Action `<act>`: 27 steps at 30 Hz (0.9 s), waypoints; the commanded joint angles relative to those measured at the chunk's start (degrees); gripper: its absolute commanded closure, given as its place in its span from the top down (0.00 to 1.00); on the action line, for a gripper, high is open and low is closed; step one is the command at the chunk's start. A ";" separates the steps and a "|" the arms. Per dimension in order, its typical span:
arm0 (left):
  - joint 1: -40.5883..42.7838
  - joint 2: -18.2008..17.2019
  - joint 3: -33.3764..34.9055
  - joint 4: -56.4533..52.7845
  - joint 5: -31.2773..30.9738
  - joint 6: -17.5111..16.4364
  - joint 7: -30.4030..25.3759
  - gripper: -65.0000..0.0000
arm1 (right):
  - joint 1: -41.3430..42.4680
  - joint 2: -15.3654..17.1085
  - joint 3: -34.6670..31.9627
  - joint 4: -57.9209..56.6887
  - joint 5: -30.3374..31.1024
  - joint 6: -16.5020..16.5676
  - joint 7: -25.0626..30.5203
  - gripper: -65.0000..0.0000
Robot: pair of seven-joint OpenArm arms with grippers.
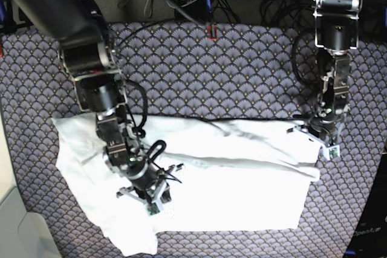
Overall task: Fold the T-shirt properly
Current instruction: 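Move the right gripper inward over the folded shirt's middle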
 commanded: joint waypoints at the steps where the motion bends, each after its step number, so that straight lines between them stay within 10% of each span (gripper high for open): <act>1: -0.40 -0.70 -0.03 0.26 0.15 0.28 1.52 0.01 | 0.46 -0.19 -0.12 3.31 0.52 0.02 1.28 0.07; 6: -0.40 -0.79 -0.03 0.26 0.15 0.28 1.52 0.01 | -6.04 0.07 -0.29 17.72 0.52 1.08 -7.51 0.07; 14: -0.40 -0.61 -0.03 0.26 0.15 0.28 1.43 0.01 | -14.83 -0.45 -0.64 29.94 0.52 16.02 -16.12 0.07; 27: -0.40 -0.53 -0.03 0.35 0.15 0.28 1.34 0.01 | -12.90 4.82 -5.13 14.91 0.34 16.72 -11.64 0.07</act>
